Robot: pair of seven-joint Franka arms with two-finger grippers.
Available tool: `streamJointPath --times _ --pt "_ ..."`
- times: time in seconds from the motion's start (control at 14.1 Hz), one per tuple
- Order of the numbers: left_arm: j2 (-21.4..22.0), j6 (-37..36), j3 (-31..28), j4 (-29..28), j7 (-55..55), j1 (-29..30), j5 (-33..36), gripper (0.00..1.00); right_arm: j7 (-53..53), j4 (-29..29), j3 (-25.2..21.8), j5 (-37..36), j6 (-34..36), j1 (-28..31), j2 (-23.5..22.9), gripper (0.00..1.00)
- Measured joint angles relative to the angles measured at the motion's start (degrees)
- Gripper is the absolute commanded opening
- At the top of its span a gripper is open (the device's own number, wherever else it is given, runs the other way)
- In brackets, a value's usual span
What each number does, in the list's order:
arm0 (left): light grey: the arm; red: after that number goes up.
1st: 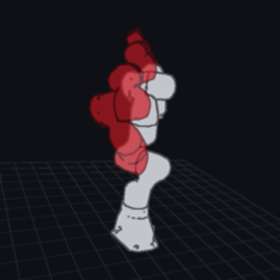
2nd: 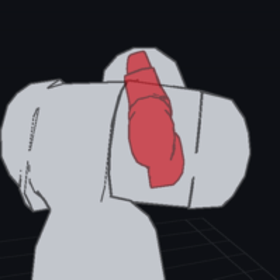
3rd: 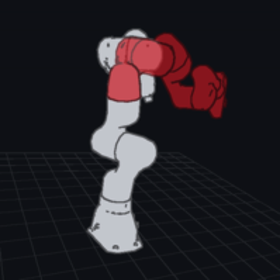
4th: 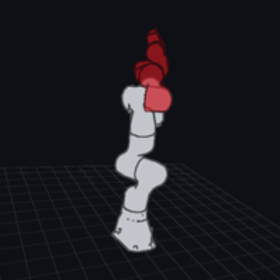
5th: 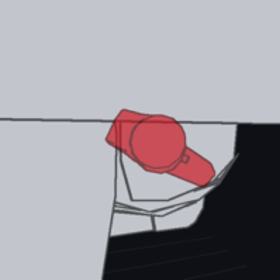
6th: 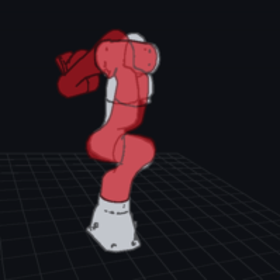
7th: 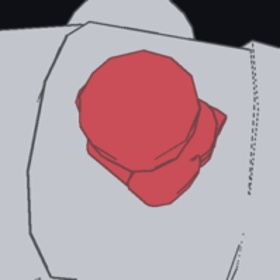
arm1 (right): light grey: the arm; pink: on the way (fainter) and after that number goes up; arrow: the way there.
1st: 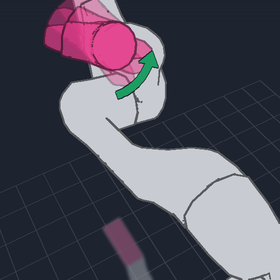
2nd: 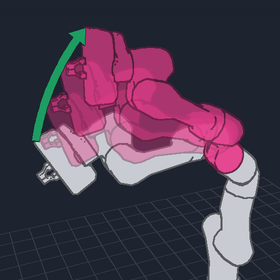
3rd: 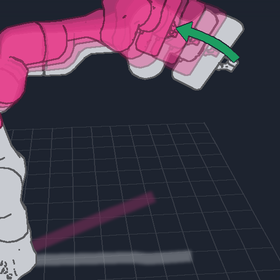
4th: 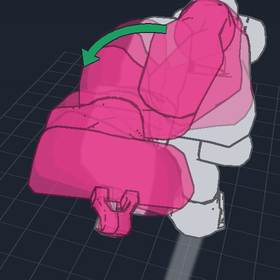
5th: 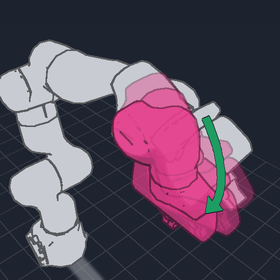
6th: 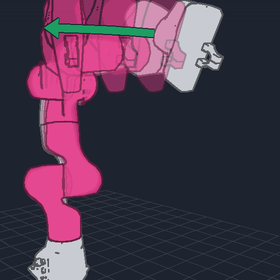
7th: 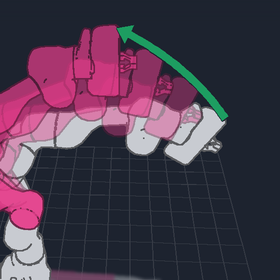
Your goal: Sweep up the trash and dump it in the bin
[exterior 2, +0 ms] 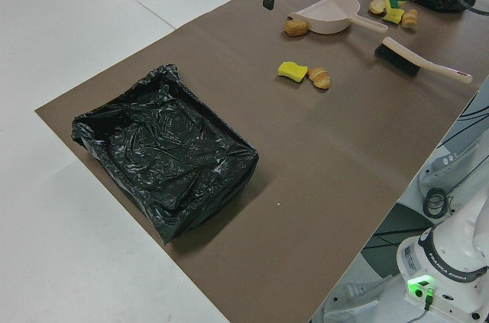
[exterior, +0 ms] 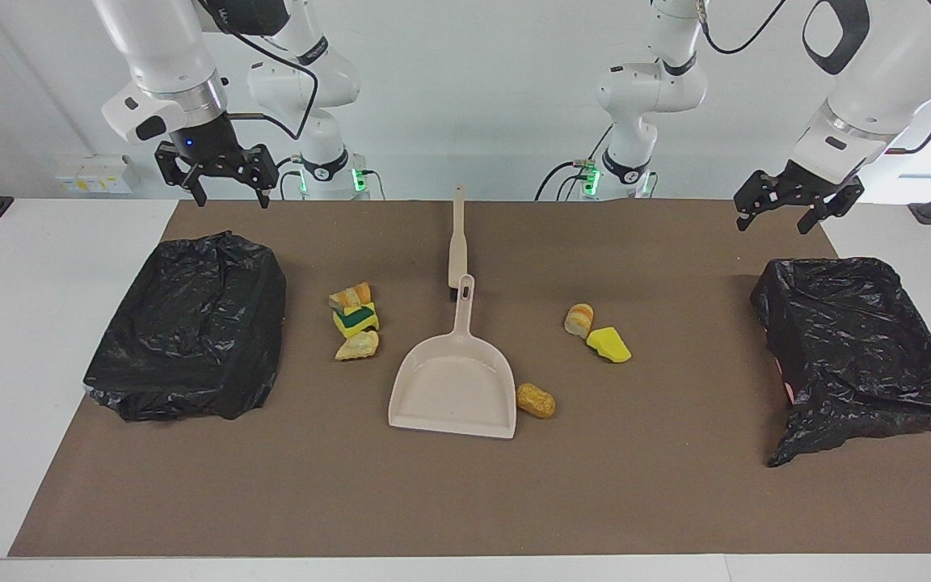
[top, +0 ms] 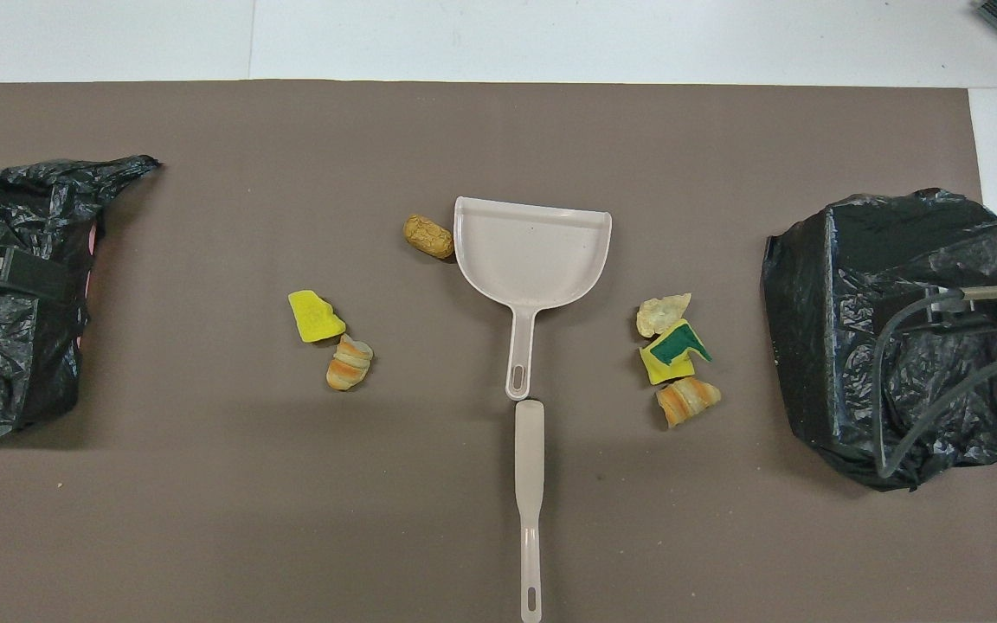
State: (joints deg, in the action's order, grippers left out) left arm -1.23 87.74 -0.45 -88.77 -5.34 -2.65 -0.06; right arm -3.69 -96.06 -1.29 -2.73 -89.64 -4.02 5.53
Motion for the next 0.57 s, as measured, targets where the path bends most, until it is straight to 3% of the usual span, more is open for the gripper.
streamJointPath --times 0.57 --pt "0.0 -0.5 0.0 0.0 0.0 0.0 0.0 1.0 -0.4 -0.1 -0.2 1.0 0.0 2.9 0.0 1.0"
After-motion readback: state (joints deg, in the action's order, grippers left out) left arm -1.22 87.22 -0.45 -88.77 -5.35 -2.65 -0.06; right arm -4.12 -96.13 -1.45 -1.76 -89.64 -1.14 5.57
